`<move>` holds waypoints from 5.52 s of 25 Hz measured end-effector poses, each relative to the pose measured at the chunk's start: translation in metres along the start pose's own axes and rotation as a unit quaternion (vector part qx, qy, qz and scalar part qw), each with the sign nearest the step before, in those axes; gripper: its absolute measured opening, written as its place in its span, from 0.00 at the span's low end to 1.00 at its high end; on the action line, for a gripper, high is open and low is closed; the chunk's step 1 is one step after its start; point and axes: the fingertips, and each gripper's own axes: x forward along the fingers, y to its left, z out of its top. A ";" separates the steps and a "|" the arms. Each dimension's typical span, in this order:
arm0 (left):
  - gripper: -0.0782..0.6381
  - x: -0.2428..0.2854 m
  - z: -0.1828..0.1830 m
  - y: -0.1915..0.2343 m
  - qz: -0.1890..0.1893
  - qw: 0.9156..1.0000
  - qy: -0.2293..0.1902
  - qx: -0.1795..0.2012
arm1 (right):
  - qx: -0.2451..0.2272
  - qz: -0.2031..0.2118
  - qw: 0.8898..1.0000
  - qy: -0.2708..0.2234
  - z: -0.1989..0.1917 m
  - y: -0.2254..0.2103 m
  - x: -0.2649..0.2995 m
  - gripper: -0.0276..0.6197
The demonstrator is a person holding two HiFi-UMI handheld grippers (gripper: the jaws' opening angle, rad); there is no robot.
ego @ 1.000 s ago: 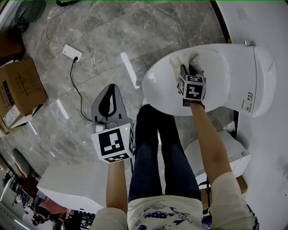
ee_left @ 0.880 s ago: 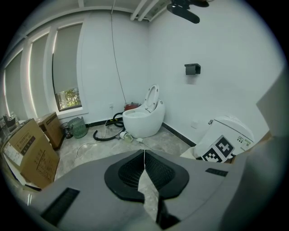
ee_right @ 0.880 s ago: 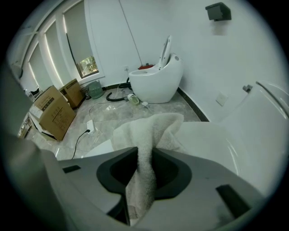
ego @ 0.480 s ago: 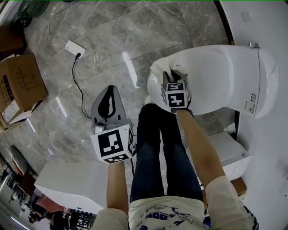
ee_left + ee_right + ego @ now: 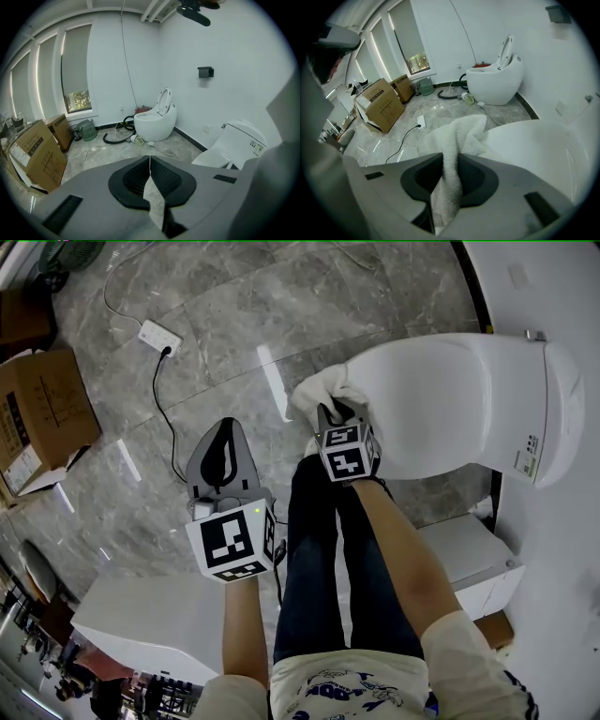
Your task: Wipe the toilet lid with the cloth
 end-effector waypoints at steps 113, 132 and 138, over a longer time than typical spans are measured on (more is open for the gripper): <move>0.12 -0.005 0.009 -0.007 -0.036 0.999 -0.012 0.009 | 0.101 0.002 0.995 -0.027 -0.061 0.012 -0.037 0.15; 0.12 0.001 0.054 -0.086 -0.097 0.994 -0.032 0.040 | 0.190 -0.034 0.966 -0.170 -0.026 -0.094 -0.167 0.14; 0.12 0.007 0.075 -0.146 -0.138 0.987 -0.039 0.067 | 0.221 -0.104 0.946 -0.211 -0.037 -0.180 -0.228 0.14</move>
